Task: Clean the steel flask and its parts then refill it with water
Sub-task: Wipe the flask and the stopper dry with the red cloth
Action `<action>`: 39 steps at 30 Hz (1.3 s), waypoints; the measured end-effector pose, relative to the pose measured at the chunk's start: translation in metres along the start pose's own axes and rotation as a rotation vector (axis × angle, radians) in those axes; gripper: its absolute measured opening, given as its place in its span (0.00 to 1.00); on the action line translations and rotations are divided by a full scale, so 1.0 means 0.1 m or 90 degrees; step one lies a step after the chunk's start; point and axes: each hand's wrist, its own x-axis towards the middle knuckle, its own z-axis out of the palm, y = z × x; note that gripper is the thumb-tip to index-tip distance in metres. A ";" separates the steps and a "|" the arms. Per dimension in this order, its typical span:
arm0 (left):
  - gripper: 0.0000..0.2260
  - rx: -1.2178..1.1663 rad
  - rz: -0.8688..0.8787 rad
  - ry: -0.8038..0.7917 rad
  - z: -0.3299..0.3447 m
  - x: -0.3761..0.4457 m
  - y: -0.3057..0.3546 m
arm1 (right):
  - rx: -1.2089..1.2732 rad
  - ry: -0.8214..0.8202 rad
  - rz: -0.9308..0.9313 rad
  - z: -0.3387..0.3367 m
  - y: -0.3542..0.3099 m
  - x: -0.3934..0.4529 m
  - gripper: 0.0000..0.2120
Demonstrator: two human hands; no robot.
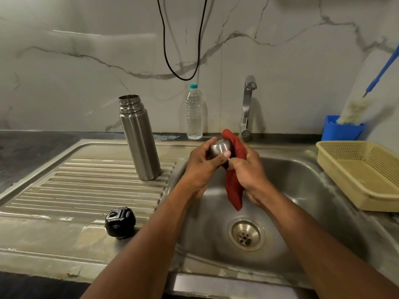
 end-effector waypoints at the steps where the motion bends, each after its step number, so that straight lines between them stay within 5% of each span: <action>1: 0.37 0.062 0.018 0.027 -0.04 0.01 0.01 | -0.020 -0.018 -0.012 -0.02 0.00 0.00 0.38; 5: 0.40 0.221 0.060 0.160 -0.22 0.00 0.09 | -0.244 -0.118 -0.151 -0.01 -0.04 -0.12 0.42; 8: 0.43 0.267 0.118 0.143 -0.23 -0.05 0.09 | -0.350 -0.154 -0.249 -0.01 -0.02 -0.09 0.43; 13: 0.47 0.276 0.187 0.036 -0.08 -0.08 0.08 | -0.289 -0.083 -0.131 -0.14 -0.03 0.04 0.43; 20: 0.40 0.263 0.198 0.154 -0.18 -0.10 0.14 | -0.385 -0.198 -0.332 -0.02 -0.04 -0.05 0.45; 26: 0.35 0.115 0.170 0.057 -0.05 -0.16 0.24 | -0.002 -0.081 -0.099 -0.10 -0.19 -0.02 0.41; 30: 0.25 -0.005 0.123 0.114 -0.10 -0.11 0.24 | -0.114 -0.117 -0.141 0.04 -0.18 -0.17 0.45; 34: 0.20 -0.073 0.036 0.063 -0.07 -0.12 0.28 | -0.271 -0.139 -0.239 0.13 -0.09 -0.18 0.49; 39: 0.19 -0.132 -0.015 0.011 0.12 -0.21 0.35 | -0.124 -0.102 -0.104 0.08 -0.15 -0.17 0.46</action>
